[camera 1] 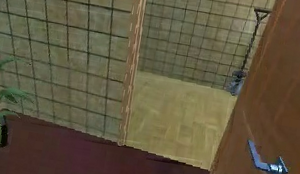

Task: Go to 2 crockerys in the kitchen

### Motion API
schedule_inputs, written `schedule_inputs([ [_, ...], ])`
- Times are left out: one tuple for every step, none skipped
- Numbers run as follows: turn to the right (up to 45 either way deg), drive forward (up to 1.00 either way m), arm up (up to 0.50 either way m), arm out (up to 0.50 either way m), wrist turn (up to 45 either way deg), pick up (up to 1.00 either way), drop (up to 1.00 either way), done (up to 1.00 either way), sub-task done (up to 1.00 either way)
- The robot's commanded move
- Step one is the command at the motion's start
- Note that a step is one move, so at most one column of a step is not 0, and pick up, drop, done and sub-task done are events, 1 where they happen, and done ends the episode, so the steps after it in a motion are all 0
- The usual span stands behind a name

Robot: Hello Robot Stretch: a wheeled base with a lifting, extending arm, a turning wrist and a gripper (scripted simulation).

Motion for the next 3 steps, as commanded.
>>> schedule_inputs([
  [0.0, 1.0, 0.0, 0.0, 0.0, 0.0, 0.0, 0.0, 0.0],
  [0.0, 0.1, 0.0, 0.0, 0.0, 0.0, 0.0, 0.0, 0.0],
  [6.0, 0.0, 0.0, 0.0, 0.0, 0.0, 0.0, 0.0, 0.0],
])
